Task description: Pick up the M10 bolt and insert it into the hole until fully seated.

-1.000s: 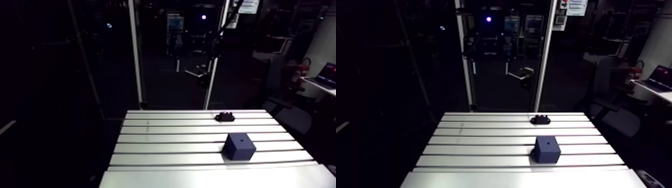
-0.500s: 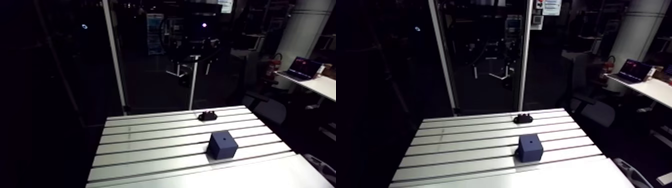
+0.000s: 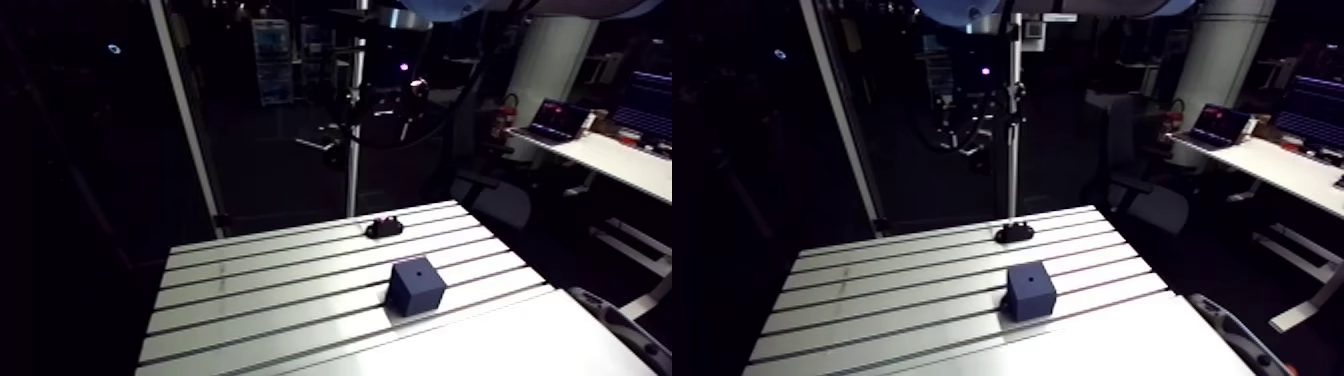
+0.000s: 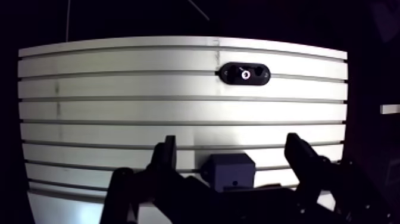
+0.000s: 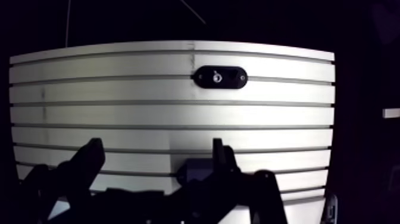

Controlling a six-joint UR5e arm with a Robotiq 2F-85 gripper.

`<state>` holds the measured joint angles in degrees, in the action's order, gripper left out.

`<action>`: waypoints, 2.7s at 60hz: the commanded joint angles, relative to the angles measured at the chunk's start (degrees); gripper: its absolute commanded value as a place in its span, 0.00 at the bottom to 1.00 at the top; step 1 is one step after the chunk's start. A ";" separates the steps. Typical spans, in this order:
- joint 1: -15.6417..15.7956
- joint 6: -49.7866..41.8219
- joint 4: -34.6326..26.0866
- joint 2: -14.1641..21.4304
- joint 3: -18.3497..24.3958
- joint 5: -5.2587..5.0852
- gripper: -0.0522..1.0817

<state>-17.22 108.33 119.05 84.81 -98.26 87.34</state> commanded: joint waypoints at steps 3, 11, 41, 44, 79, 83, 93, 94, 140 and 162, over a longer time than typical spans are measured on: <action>-2.25 0.61 6.85 -2.44 -2.57 -2.31 0.06; -2.72 0.61 7.67 -3.92 -2.95 -2.58 0.07; -3.00 2.55 11.83 -10.00 -2.86 -2.66 0.08; -3.09 2.78 12.34 -10.86 -2.78 -2.66 0.08; -3.88 2.99 13.28 -17.43 0.72 -2.48 0.29; -3.88 2.99 13.19 -17.52 0.99 -2.40 0.30; -3.88 2.90 13.19 -18.47 1.18 -2.15 0.32; -3.95 2.90 13.19 -18.64 1.18 -2.06 0.33; -4.67 2.90 13.10 -22.97 3.96 0.21 0.41; -4.33 2.81 13.12 -24.30 4.43 0.59 0.42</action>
<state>-21.77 111.22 132.22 61.32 -94.28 87.79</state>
